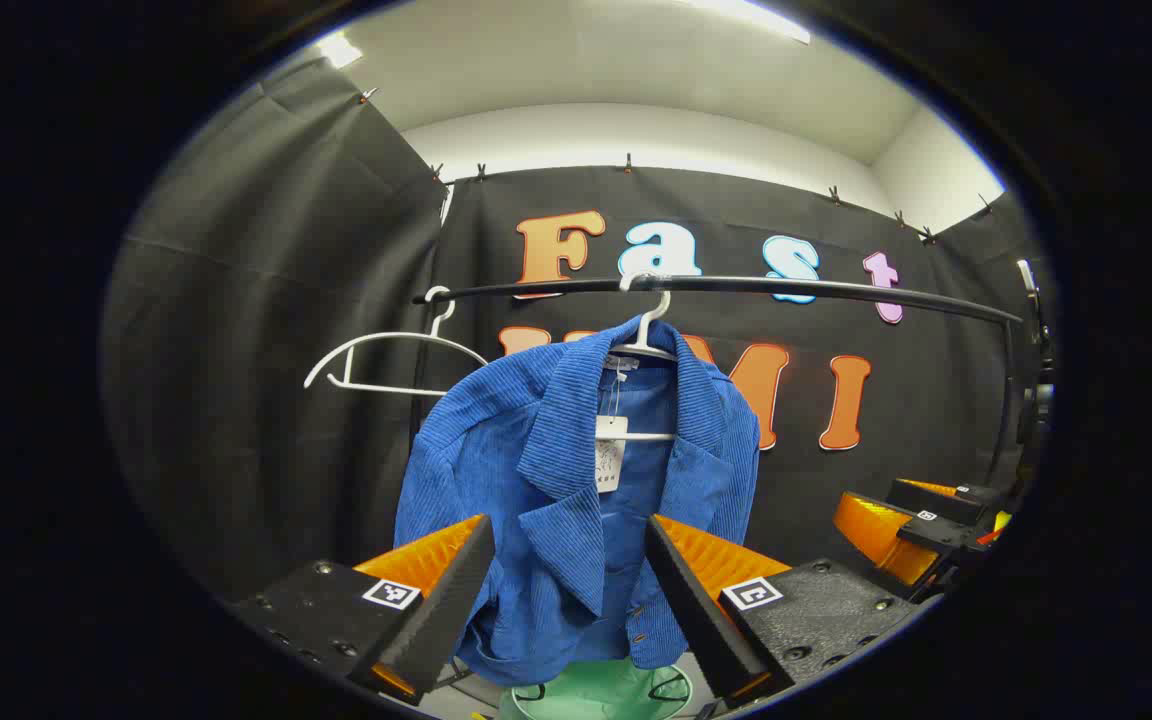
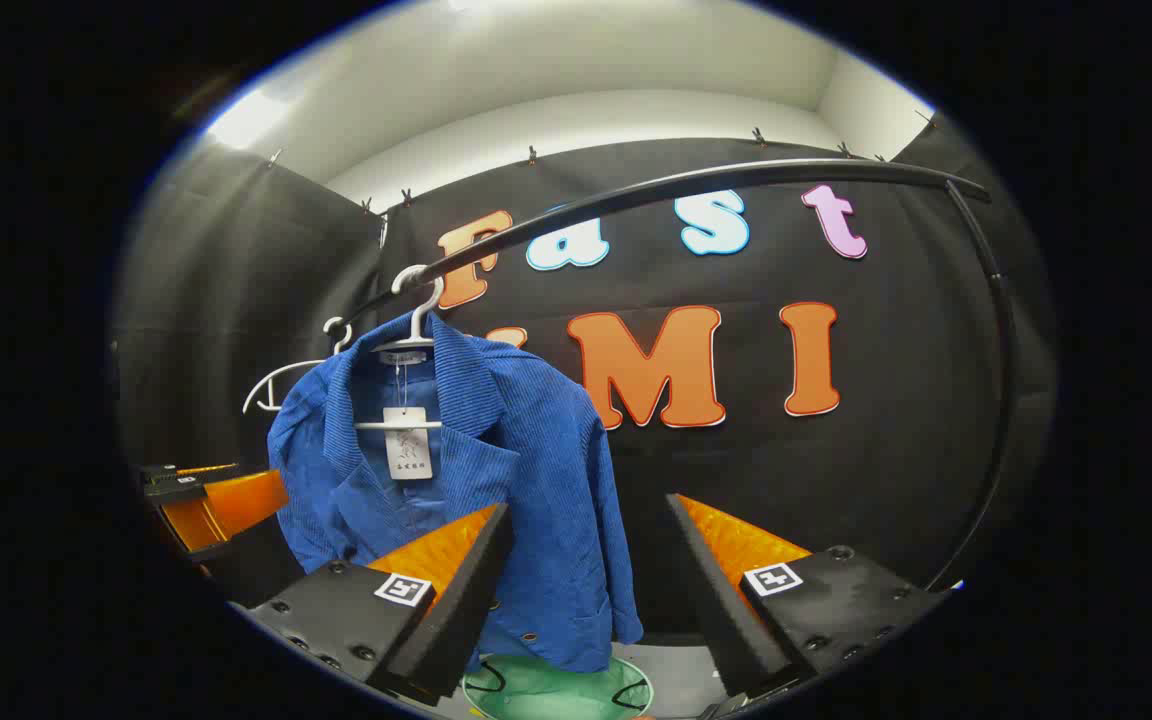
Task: Grasp the clothes on the hanger with both hands and then place them into the laundry hamper below.
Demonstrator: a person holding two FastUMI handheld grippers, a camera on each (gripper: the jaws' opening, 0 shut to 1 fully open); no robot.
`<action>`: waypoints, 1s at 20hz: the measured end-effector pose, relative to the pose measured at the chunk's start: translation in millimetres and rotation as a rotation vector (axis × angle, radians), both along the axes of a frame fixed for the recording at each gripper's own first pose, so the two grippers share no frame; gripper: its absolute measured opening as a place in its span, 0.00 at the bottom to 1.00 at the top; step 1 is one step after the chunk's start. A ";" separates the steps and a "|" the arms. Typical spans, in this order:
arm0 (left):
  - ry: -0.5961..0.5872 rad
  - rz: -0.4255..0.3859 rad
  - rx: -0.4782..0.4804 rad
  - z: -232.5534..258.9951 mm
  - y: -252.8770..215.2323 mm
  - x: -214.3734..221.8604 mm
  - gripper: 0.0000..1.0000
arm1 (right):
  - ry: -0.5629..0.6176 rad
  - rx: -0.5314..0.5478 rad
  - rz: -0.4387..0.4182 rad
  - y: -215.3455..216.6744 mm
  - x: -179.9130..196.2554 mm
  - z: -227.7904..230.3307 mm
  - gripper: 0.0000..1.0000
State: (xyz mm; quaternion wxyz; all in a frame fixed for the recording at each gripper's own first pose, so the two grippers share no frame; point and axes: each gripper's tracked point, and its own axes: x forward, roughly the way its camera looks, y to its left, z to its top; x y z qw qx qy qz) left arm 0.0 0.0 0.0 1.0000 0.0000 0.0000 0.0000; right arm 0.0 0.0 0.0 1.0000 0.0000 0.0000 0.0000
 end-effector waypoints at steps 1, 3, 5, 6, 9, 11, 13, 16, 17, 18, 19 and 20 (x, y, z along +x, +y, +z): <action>0.001 -0.009 0.006 0.1 -3.8 1.4 0.92 | 0.003 0.004 -0.002 1.8 0.0 -2.0 0.98; -0.001 -0.019 0.012 -2.8 -7.7 6.8 0.92 | 0.010 0.008 0.003 2.0 -0.5 -4.6 0.98; 0.002 -0.024 0.006 -5.4 -12.4 4.6 0.92 | 0.015 0.004 -0.006 -2.1 -1.2 -6.7 0.98; 0.005 -0.028 0.001 -6.4 -13.9 4.8 0.92 | 0.015 0.005 -0.008 -3.4 -1.9 -7.1 0.98; 0.007 -0.024 0.000 -7.8 -15.3 1.2 0.92 | 0.012 0.008 -0.017 -9.3 -5.6 -6.9 0.98; 0.004 -0.016 0.002 -6.1 -14.9 -0.4 0.92 | 0.011 0.007 -0.019 -11.3 -6.9 -6.3 0.98; -0.004 -0.009 0.000 -4.4 -15.5 -2.8 0.92 | 0.010 0.004 -0.016 -12.1 -9.0 -6.3 0.98; -0.009 0.001 -0.001 -3.4 -16.0 -3.9 0.92 | 0.009 0.003 -0.004 -10.0 -9.6 -6.2 0.98; -0.009 0.006 -0.001 -4.1 -16.1 -3.8 0.92 | 0.011 0.001 0.003 -9.1 -9.8 -6.7 0.98; -0.009 0.011 -0.001 -4.5 -15.8 -3.5 0.92 | 0.013 0.001 0.011 -7.5 -9.6 -8.1 0.98; -0.011 0.017 -0.003 -4.0 -14.4 -3.6 0.92 | 0.014 0.001 0.018 -6.1 -9.3 -8.2 0.98; -0.012 0.022 -0.006 -3.2 -14.4 -4.3 0.98 | 0.016 0.002 0.026 -5.0 -10.1 -8.9 0.98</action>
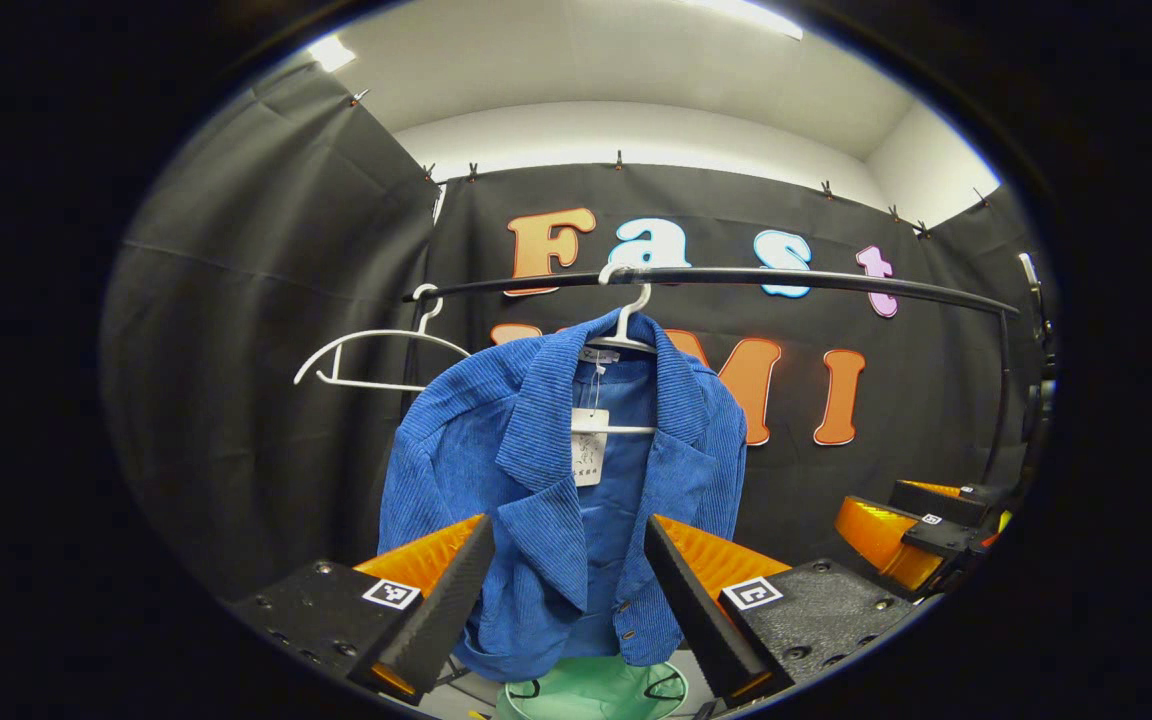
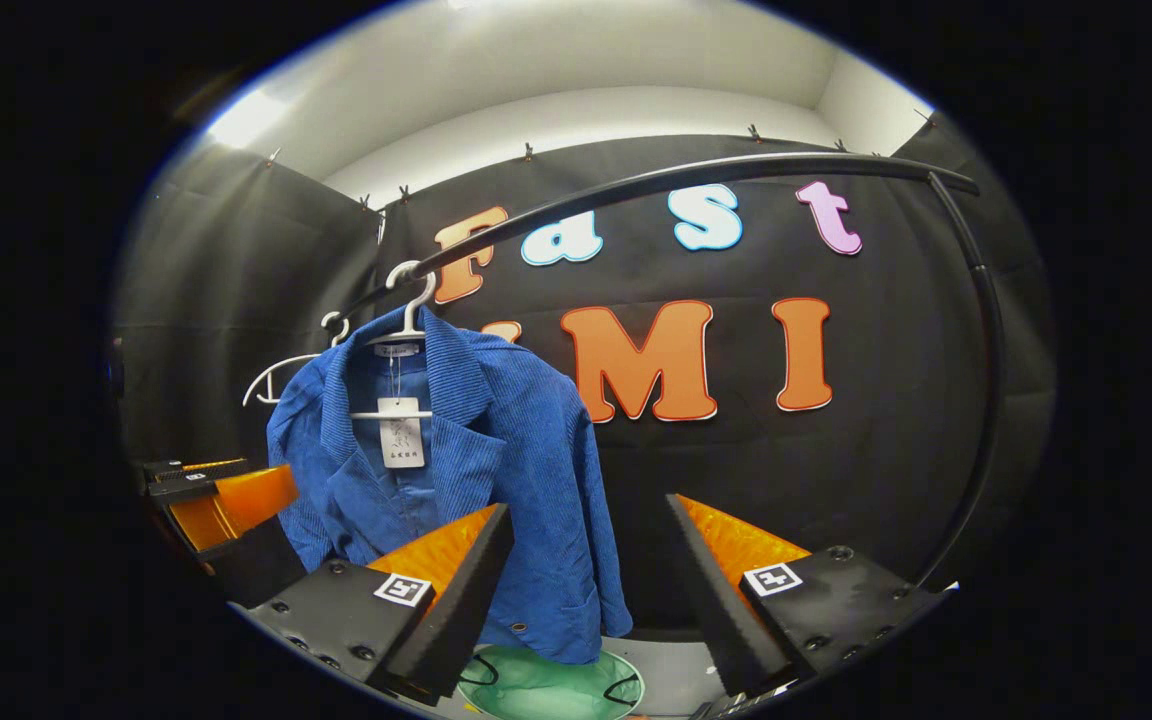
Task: Grasp the clothes on the hanger with both hands and then place them into the laundry hamper below.
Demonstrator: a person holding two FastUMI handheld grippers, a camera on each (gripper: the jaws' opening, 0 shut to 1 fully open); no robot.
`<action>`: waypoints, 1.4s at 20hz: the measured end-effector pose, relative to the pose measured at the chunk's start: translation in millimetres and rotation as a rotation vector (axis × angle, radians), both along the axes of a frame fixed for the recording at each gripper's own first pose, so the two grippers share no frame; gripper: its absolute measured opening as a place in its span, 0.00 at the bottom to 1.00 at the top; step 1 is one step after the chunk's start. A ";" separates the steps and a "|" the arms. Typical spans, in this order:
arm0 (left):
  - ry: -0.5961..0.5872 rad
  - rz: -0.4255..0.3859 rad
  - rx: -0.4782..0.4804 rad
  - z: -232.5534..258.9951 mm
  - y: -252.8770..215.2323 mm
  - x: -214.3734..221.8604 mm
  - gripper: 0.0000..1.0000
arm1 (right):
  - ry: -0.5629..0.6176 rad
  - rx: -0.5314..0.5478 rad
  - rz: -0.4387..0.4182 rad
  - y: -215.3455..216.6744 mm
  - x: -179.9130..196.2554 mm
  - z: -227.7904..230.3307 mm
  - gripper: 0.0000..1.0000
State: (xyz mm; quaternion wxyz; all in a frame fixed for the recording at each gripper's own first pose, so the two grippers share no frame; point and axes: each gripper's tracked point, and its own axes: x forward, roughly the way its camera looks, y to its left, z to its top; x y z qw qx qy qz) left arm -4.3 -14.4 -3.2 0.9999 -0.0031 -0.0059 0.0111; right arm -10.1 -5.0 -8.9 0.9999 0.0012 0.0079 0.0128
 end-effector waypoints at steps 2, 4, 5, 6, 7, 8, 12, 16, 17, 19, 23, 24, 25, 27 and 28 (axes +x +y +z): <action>-0.004 0.012 -0.002 1.1 1.2 -3.5 0.94 | 0.005 0.003 0.016 3.9 0.4 -2.0 0.98; -0.007 0.023 -0.007 1.4 3.4 -4.2 0.92 | 0.008 0.004 0.028 5.8 0.3 -2.7 0.98; -0.007 0.028 -0.010 1.0 3.8 -4.2 0.92 | 0.008 0.003 0.036 7.0 -1.1 -2.9 0.98; -0.006 0.034 -0.012 1.2 3.8 -4.0 0.92 | 0.006 0.002 0.042 7.8 -2.2 -3.6 0.98; -0.004 0.040 -0.011 1.0 4.3 -3.1 0.95 | 0.004 0.002 0.048 8.3 -2.6 -3.8 0.98; -0.003 0.043 -0.007 0.7 4.1 -1.1 0.92 | 0.003 0.003 0.056 9.4 -2.6 -4.6 0.98; -0.006 0.052 0.006 -1.7 6.2 10.6 0.95 | 0.014 0.018 0.096 22.7 3.4 -12.6 0.98; 0.001 0.055 0.006 -6.6 8.2 22.9 0.92 | 0.025 0.016 0.114 36.5 15.0 -17.1 0.98; 0.007 0.059 0.008 -9.6 11.1 28.6 0.92 | 0.033 0.019 0.113 38.7 19.0 -19.0 0.98; 0.023 0.053 0.006 -16.0 12.8 38.1 0.95 | 0.051 0.036 0.117 46.8 26.7 -24.2 0.98; 0.036 0.037 0.004 -24.1 21.0 61.2 0.92 | 0.066 0.054 0.107 59.4 46.7 -32.4 0.89; 0.043 0.033 0.005 -26.4 23.7 67.8 0.92 | 0.066 0.054 0.107 63.3 52.3 -33.6 0.89; 0.049 0.027 0.004 -29.2 26.6 74.6 0.92 | 0.066 0.053 0.104 67.1 58.8 -34.9 0.89; 0.055 0.014 -0.002 -32.2 30.7 87.7 0.92 | 0.063 0.053 0.099 75.3 72.0 -36.2 0.89; 0.055 0.006 -0.003 -33.1 32.8 94.2 0.92 | 0.062 0.052 0.098 79.3 78.9 -37.3 0.89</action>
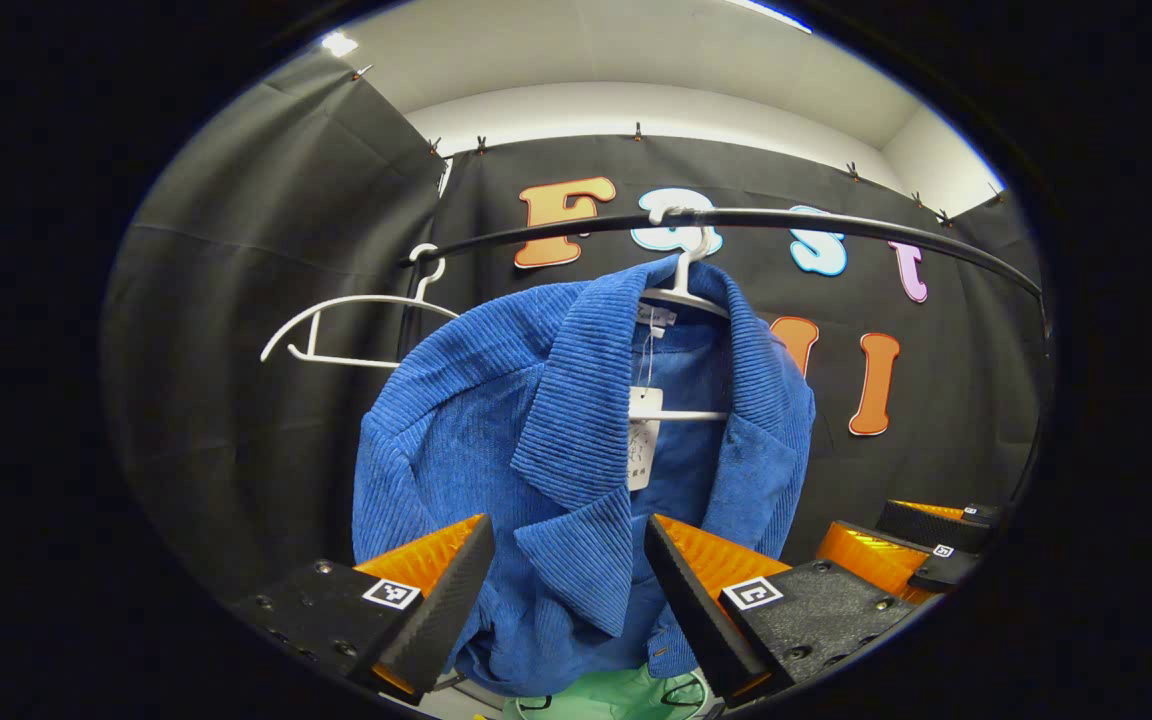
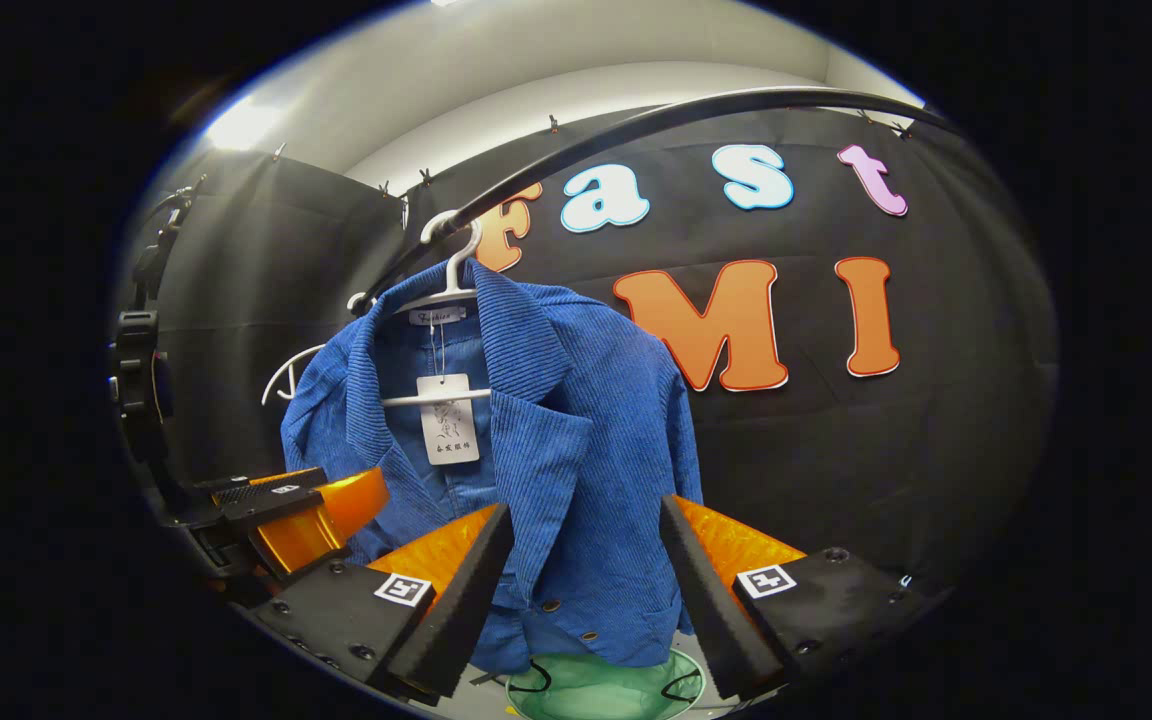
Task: Grasp the clothes on the hanger with both hands and then place them into the laundry hamper below.
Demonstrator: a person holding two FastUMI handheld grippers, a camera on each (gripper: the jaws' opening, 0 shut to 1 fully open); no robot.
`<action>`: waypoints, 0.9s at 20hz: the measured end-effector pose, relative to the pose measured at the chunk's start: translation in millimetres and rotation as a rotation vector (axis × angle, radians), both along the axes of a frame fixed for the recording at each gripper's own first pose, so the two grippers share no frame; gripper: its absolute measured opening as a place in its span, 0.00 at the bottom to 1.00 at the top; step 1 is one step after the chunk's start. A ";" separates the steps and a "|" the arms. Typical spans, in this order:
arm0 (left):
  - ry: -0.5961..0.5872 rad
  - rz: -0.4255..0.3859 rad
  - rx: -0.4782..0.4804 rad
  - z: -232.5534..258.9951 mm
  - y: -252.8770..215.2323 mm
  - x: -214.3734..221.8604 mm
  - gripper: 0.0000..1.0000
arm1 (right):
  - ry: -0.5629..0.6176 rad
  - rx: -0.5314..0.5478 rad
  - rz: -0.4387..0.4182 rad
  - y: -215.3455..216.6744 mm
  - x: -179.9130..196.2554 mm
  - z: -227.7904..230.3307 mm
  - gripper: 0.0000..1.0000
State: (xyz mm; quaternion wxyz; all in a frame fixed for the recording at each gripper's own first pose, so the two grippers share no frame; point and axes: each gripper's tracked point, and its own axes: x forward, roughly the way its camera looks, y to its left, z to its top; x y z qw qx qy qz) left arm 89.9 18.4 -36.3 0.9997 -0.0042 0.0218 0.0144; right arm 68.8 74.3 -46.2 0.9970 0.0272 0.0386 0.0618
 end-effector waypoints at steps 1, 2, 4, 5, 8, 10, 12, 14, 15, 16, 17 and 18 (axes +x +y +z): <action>0.001 -0.009 0.002 -2.2 2.1 6.6 0.92 | 0.000 -0.003 -0.003 3.5 7.2 -1.4 0.89; 0.002 -0.020 0.008 -3.8 4.1 13.6 0.92 | -0.001 -0.006 -0.007 7.3 15.5 -3.7 0.96; 0.004 -0.039 0.015 -7.1 7.6 23.8 0.95 | -0.007 -0.009 -0.014 13.6 31.8 -7.2 0.96; 0.005 -0.053 0.012 -9.1 8.1 28.5 0.92 | -0.010 -0.008 -0.018 15.9 39.3 -8.5 0.96; 0.011 -0.091 0.010 -15.1 8.8 40.4 0.92 | -0.007 0.006 -0.041 19.4 62.9 -15.6 0.96; 0.022 -0.116 0.017 -19.3 7.9 48.7 0.92 | 0.001 0.011 -0.056 18.3 78.7 -20.9 0.96; 0.026 -0.130 0.022 -22.5 8.6 54.4 0.92 | 0.009 0.014 -0.063 18.8 90.5 -26.7 0.96; 0.028 -0.136 0.010 -22.4 9.8 59.3 0.92 | 0.019 0.026 -0.055 21.7 96.6 -29.8 0.89; 0.030 -0.146 0.002 -23.3 7.6 62.3 0.92 | 0.018 0.036 -0.051 23.0 99.0 -29.8 0.90; 0.029 -0.152 -0.003 -23.0 7.2 63.7 0.91 | 0.016 0.044 -0.050 22.8 101.8 -29.3 0.90; 0.030 -0.152 -0.004 -23.9 8.2 64.7 0.93 | 0.018 0.051 -0.049 22.8 105.4 -29.3 0.97; 0.032 -0.154 -0.007 -24.8 8.2 65.5 0.96 | 0.025 0.060 -0.038 25.9 109.5 -31.4 0.89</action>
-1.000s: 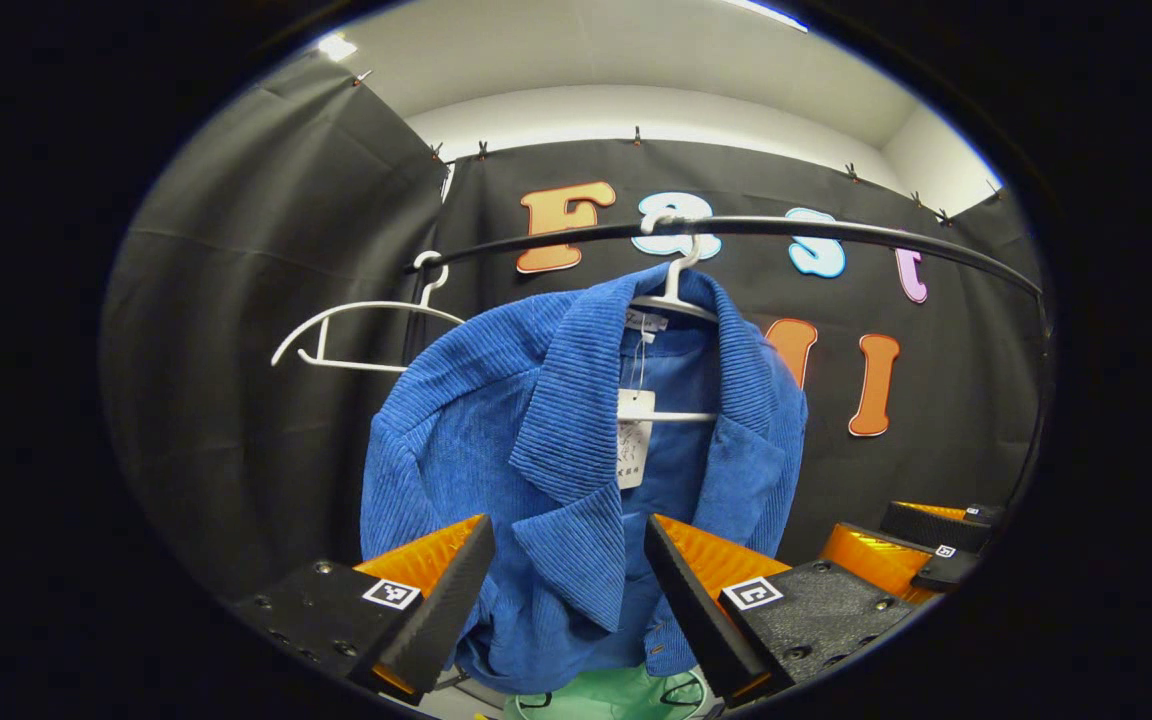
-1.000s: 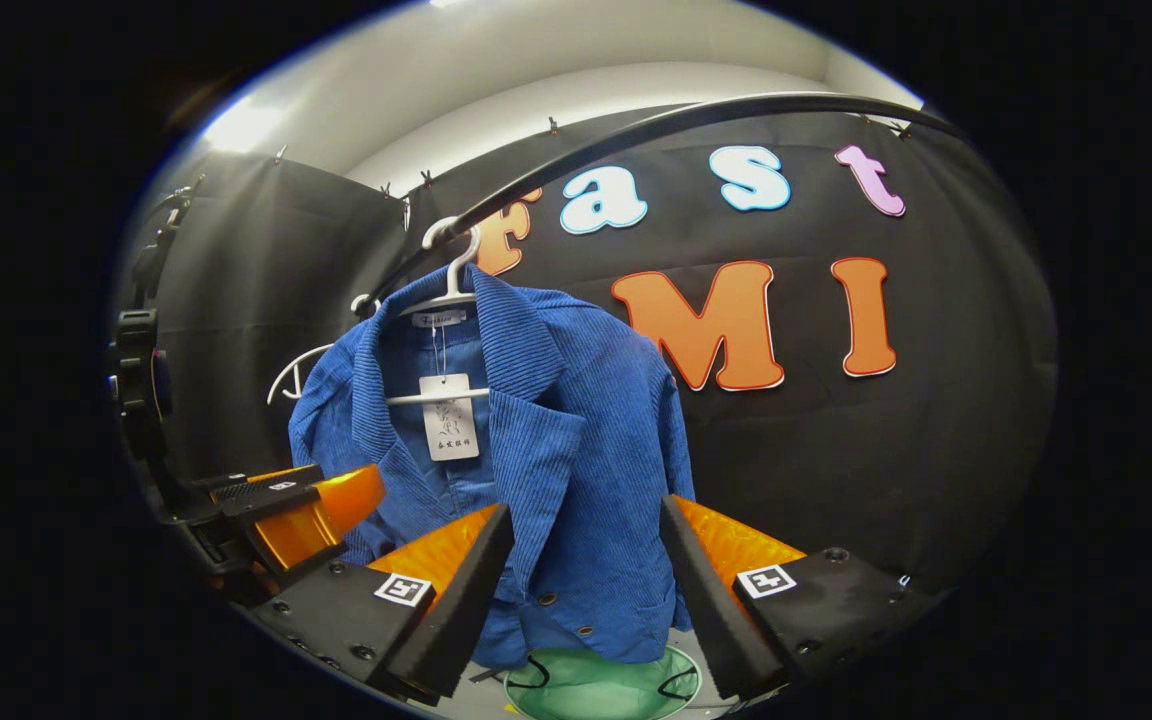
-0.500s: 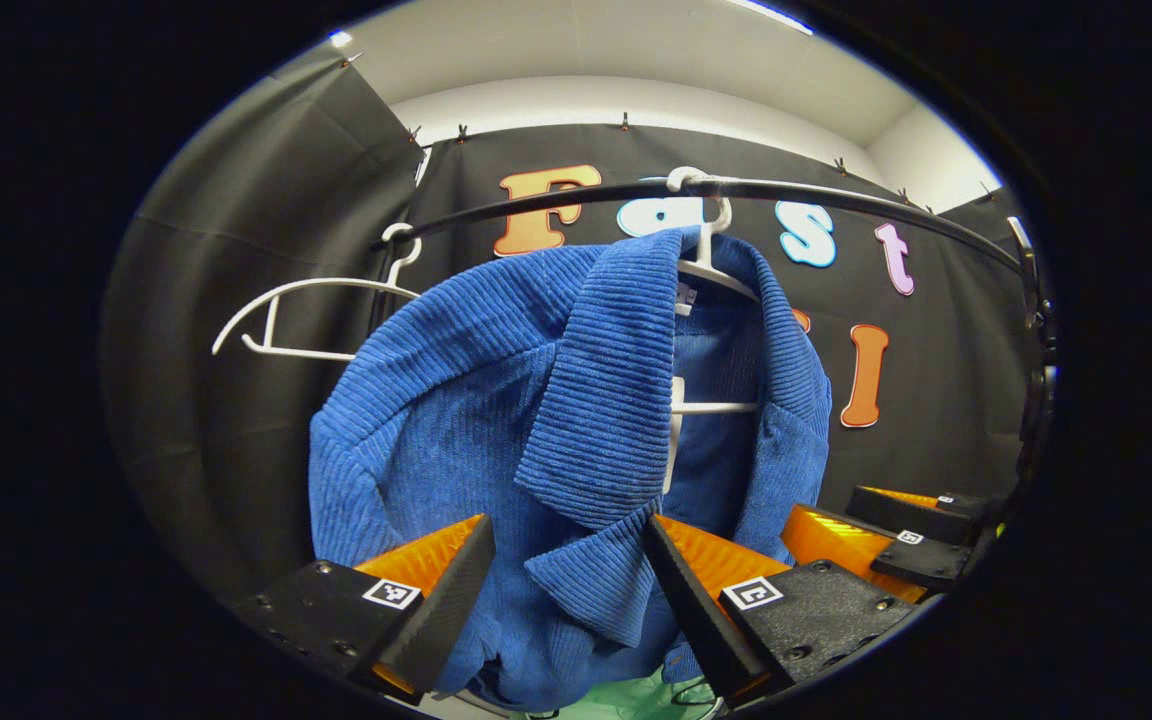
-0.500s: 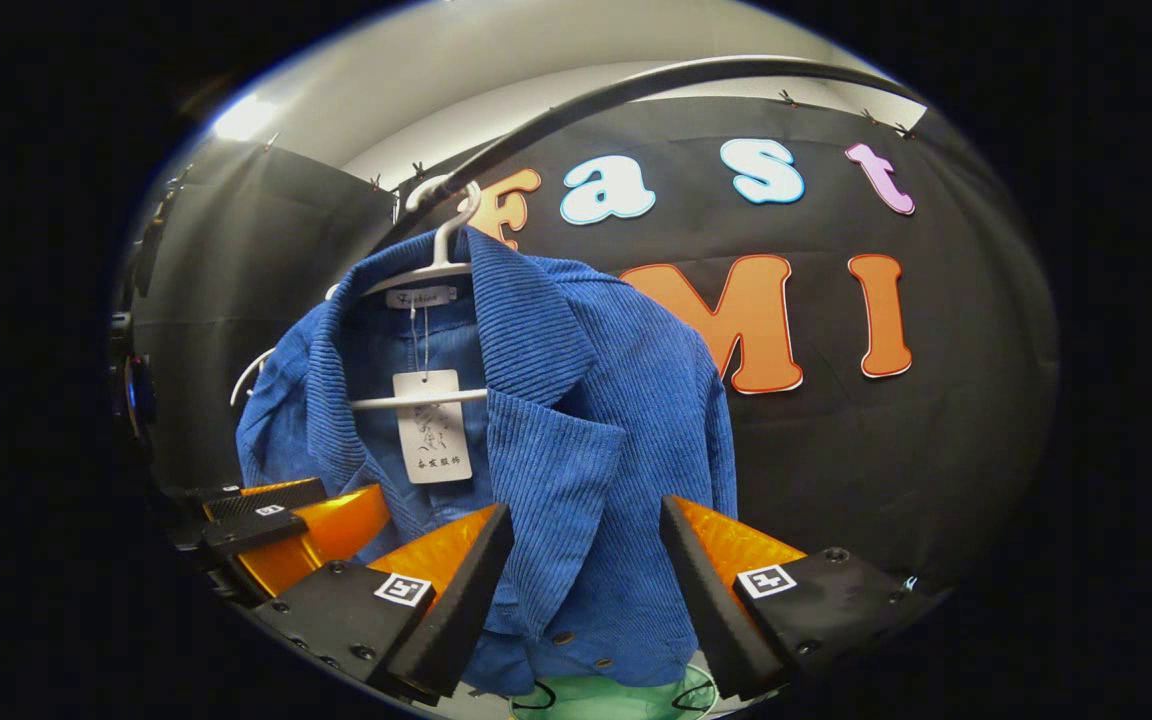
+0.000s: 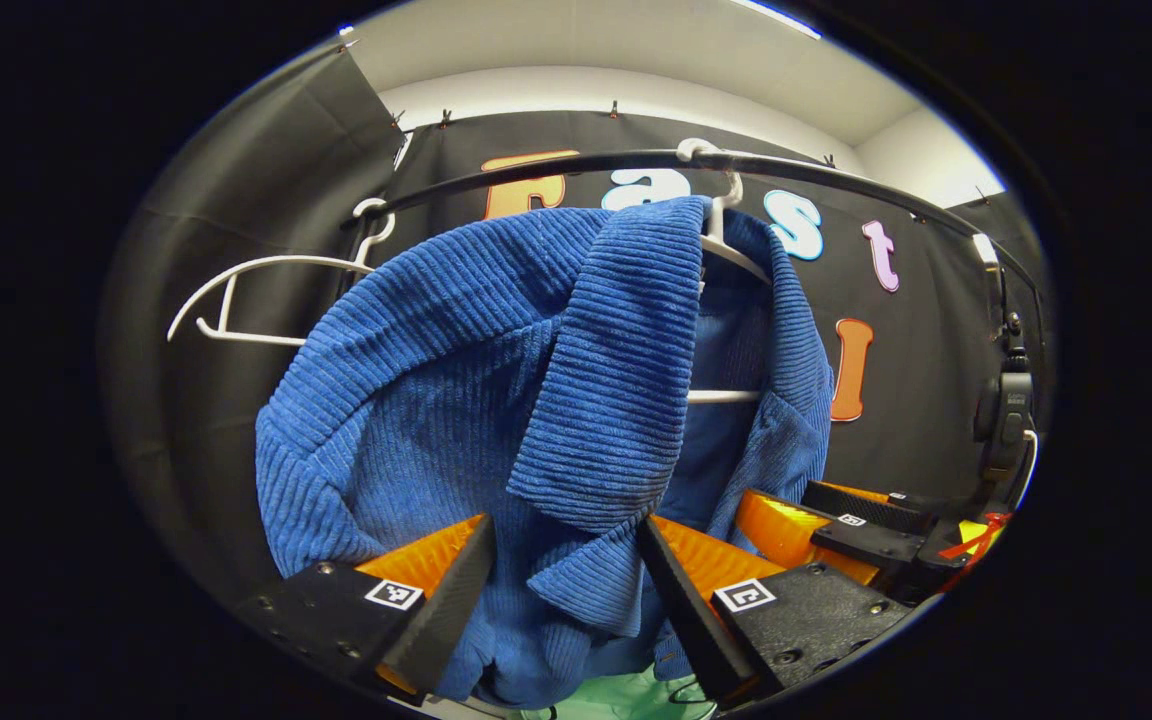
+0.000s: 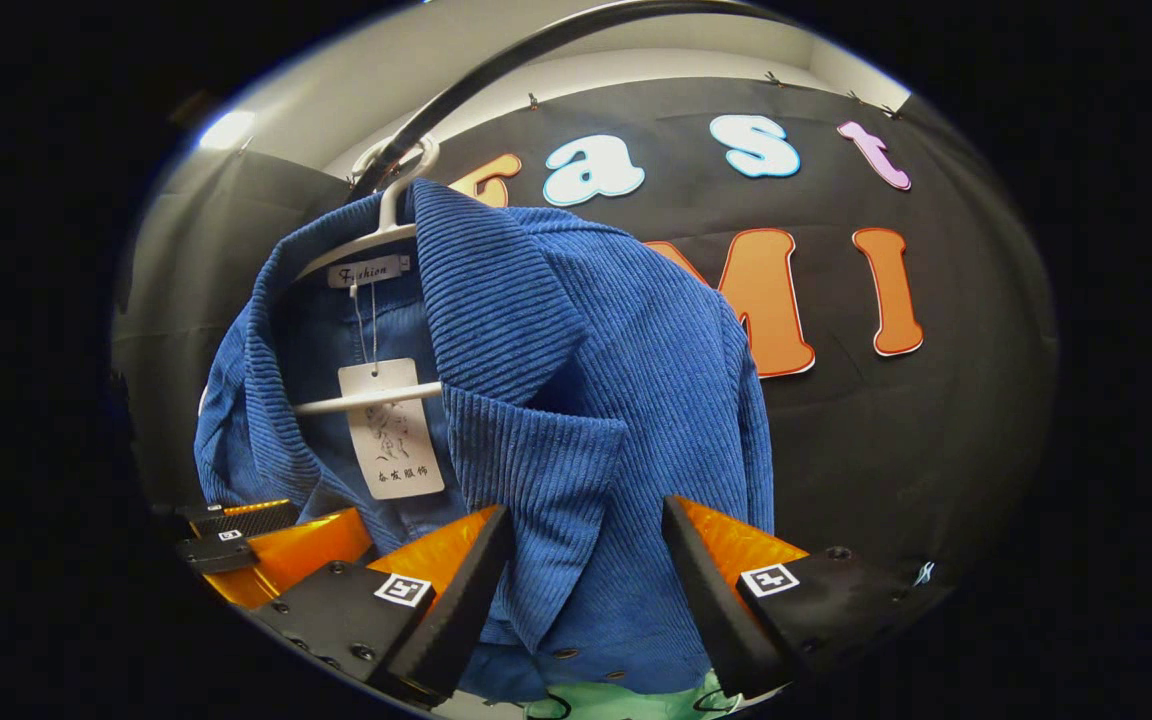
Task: Grasp the clothes on the hanger with both hands and then place them into the laundry hamper below.
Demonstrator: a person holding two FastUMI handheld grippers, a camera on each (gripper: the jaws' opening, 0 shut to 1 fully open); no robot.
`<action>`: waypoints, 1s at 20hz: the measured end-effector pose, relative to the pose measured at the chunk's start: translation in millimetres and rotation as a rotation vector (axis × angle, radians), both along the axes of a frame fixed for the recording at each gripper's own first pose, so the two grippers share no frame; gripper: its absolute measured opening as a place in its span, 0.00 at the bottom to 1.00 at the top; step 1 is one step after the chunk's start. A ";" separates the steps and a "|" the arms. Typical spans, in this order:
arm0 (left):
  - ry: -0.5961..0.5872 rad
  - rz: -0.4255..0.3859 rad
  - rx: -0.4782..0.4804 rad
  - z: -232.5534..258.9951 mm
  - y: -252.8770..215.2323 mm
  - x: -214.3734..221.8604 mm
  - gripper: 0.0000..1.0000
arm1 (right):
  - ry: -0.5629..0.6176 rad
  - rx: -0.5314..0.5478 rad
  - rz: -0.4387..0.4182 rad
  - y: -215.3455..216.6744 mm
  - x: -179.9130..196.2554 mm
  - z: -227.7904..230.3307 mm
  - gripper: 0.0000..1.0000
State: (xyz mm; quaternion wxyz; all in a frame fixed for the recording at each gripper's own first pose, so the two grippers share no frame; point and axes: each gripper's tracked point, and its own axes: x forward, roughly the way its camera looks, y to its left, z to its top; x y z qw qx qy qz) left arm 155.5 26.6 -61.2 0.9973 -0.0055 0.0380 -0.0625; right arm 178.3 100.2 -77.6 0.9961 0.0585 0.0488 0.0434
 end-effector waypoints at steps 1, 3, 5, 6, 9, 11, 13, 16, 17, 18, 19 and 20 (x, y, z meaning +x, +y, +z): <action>0.002 -0.006 -0.006 -0.5 -1.6 0.5 0.88 | 0.007 0.010 0.011 3.1 2.5 -2.2 0.89; 0.004 -0.017 -0.010 -0.4 -2.2 1.7 0.81 | 0.010 0.021 0.033 8.4 7.1 -3.2 0.89; 0.002 -0.026 -0.002 1.7 -1.9 2.3 0.72 | 0.002 0.020 0.052 13.3 9.0 -2.5 0.81; -0.002 -0.025 -0.003 2.7 -1.6 1.9 0.69 | 0.000 0.020 0.062 15.9 9.3 -2.5 0.77; -0.002 -0.031 -0.021 2.2 -1.4 2.4 0.43 | 0.001 0.022 0.085 22.8 10.9 -2.9 0.72; 0.004 -0.039 -0.021 3.3 -2.0 3.9 0.30 | -0.005 0.022 0.090 24.2 12.2 -0.9 0.63; -0.002 -0.025 -0.037 4.9 1.6 1.4 0.17 | -0.005 0.021 0.099 25.4 12.3 0.5 0.48; 0.027 -0.030 -0.053 3.7 -1.3 -4.8 0.07 | 0.001 0.020 0.128 25.7 9.6 3.0 0.52; 0.041 -0.041 -0.041 4.5 -3.7 -6.7 0.05 | 0.000 0.016 0.123 23.7 10.8 2.8 0.37; 0.055 -0.051 -0.030 5.5 -5.6 -11.0 0.04 | 0.003 0.022 0.147 28.4 17.5 -0.1 0.23; 0.064 -0.065 -0.037 6.8 -8.3 -16.8 0.03 | 0.009 0.026 0.163 31.1 11.5 3.4 0.27; 0.074 -0.082 -0.061 9.9 -13.6 -21.6 0.03 | 0.014 0.034 0.180 29.9 11.5 3.6 0.19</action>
